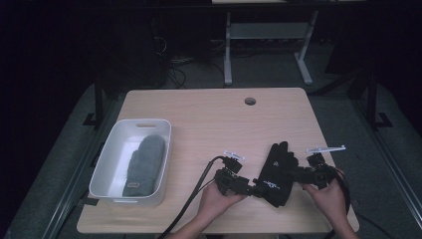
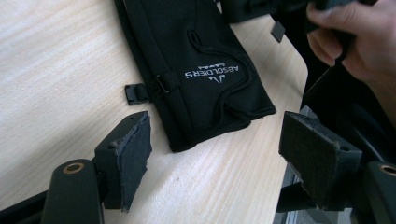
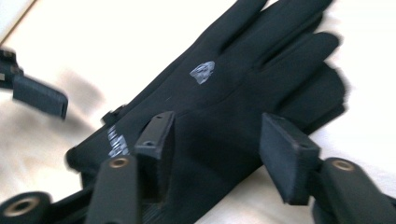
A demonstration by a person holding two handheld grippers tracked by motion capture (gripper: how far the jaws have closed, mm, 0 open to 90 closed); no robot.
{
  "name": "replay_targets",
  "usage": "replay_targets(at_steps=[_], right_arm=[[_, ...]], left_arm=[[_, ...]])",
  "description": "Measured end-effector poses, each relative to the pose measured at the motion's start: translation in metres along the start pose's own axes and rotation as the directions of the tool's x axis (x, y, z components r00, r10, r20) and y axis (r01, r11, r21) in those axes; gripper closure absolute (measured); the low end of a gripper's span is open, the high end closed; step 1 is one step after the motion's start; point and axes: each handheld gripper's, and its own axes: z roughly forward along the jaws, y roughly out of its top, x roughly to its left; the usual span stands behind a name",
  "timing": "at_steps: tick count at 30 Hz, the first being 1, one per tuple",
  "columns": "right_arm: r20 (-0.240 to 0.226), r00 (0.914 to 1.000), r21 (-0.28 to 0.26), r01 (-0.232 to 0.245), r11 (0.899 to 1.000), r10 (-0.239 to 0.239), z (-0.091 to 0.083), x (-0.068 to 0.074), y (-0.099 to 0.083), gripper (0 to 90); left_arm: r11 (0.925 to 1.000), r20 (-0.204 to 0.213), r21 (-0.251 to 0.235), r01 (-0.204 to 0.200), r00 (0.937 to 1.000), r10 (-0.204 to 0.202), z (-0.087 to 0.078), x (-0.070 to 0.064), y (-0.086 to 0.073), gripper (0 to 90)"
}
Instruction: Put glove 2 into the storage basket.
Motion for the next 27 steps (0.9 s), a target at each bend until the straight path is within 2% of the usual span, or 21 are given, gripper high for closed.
replay_targets(at_steps=[1, 2, 4, 7, 8, 12, 14, 19, 20, 23, 25, 27], right_arm=[[0.0, 1.0, 0.0, 0.0, 1.0, 0.0, 0.0, 0.0, 0.0, 43.4], [0.019, 0.9998, 0.0, -0.01, 1.0, 0.01, 0.001, -0.006, 0.003, 41.1], [0.014, 0.9993, -0.004, -0.035, 0.999, 0.035, 0.002, -0.012, 0.005, 41.7], [0.023, 0.9989, -0.008, -0.042, 0.999, 0.042, 0.004, -0.018, 0.007, 41.0], [0.031, 0.9971, -0.02, -0.069, 0.997, 0.069, 0.007, -0.024, 0.009, 39.8], [0.056, 0.9955, -0.048, -0.074, 0.996, 0.077, 0.011, -0.032, 0.011, 38.6], [0.069, 0.9934, -0.042, -0.089, 0.995, 0.091, 0.014, -0.034, 0.012, 37.8], [0.083, 0.9931, -0.065, -0.078, 0.995, 0.083, 0.018, -0.038, 0.013, 37.5], [0.086, 0.9928, -0.073, -0.077, 0.994, 0.084, 0.018, -0.038, 0.013, 37.9], [0.087, 0.9924, -0.065, -0.081, 0.995, 0.087, 0.02, -0.038, 0.013, 38.3], [0.088, 0.9933, -0.054, -0.071, 0.996, 0.075, 0.022, -0.038, 0.012, 39.7], [0.091, 0.9938, -0.054, -0.059, 0.997, 0.064, 0.023, -0.037, 0.012, 41.4]], left_arm=[[1.0, 0.0, 0.0, 0.0, 1.0, 0.0, 0.0, 0.0, 0.0, 25.0], [0.9999, -0.001, 0.0, 0.012, 0.9999, -0.012, 0.005, 0.002, 0.001, 25.0], [0.9999, -0.01, 0.015, 0.007, 0.9999, -0.007, 0.009, 0.003, 0.002, 25.0], [0.9998, -0.008, 0.01, 0.018, 0.9998, -0.018, 0.012, 0.003, 0.003, 25.1], [0.9996, -0.012, 0.011, 0.026, 0.9996, -0.026, 0.013, 0.003, 0.004, 25.0], [0.9989, -0.025, 0.029, 0.037, 0.999, -0.036, 0.02, 0.004, 0.006, 26.1], [0.9985, -0.025, 0.035, 0.043, 0.9988, -0.042, 0.022, 0.005, 0.006, 27.9], [0.998, -0.029, 0.042, 0.048, 0.9985, -0.047, 0.026, 0.006, 0.007, 31.3], [0.9982, -0.031, 0.041, 0.043, 0.9986, -0.042, 0.027, 0.005, 0.007, 34.7], [0.9982, -0.039, 0.04, 0.044, 0.9983, -0.043, 0.029, 0.004, 0.009, 39.3], [0.9985, -0.051, 0.048, 0.026, 0.9984, -0.023, 0.03, 0.003, 0.009, 41.2], [0.9988, -0.062, 0.038, 0.03, 0.9977, -0.028, 0.031, 0.002, 0.01, 42.7]])
